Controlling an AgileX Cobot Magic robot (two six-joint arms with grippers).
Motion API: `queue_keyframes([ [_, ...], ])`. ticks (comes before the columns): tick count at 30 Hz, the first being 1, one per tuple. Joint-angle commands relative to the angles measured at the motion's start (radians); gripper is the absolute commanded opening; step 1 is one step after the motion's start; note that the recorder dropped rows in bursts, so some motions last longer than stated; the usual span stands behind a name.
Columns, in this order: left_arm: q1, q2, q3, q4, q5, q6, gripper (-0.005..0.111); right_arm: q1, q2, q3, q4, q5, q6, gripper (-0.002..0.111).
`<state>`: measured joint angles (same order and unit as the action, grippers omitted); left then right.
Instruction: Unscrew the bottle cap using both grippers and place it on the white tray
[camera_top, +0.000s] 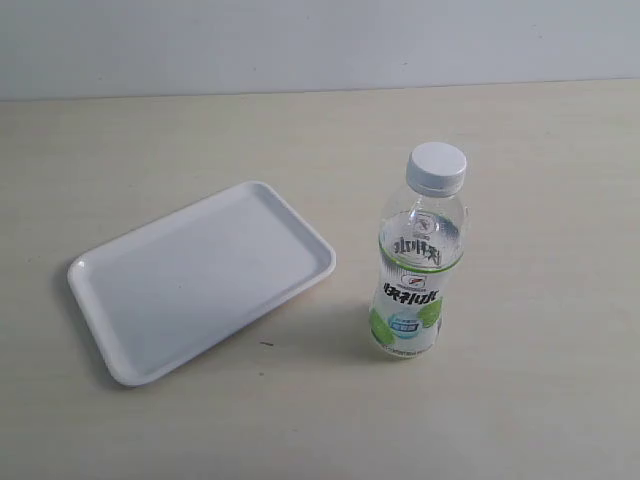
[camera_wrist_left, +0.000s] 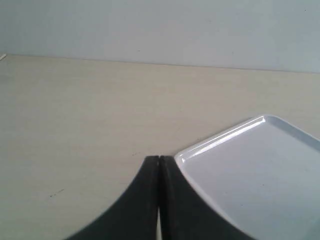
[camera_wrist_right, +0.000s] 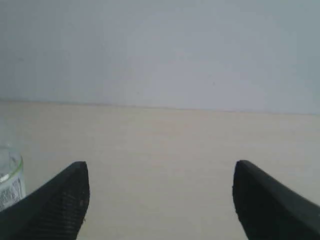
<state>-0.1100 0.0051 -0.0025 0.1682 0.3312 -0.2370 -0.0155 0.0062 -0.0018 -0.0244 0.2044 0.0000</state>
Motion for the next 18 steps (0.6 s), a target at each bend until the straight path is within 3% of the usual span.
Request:
queue_keyframes([
  [1,-0.005,-0.005,0.003,0.003,-0.004,-0.002,0.000,0.004,-0.006,0.002,0.101,-0.138,0.028,0.074],
  [6,-0.005,-0.005,0.003,0.003,-0.004,-0.002,0.000,0.004,-0.006,0.002,0.213,-0.459,0.139,0.074],
  [9,-0.005,-0.005,0.003,0.003,-0.004,-0.002,0.000,0.004,-0.006,0.002,0.241,-0.535,0.195,0.074],
  [13,-0.005,-0.005,0.003,0.003,-0.004,-0.002,0.000,0.004,-0.006,0.002,0.244,-0.503,0.204,0.074],
  [18,-0.005,-0.005,0.003,0.003,-0.004,-0.002,0.000,0.004,-0.006,0.002,0.244,-0.337,0.204,0.074],
])
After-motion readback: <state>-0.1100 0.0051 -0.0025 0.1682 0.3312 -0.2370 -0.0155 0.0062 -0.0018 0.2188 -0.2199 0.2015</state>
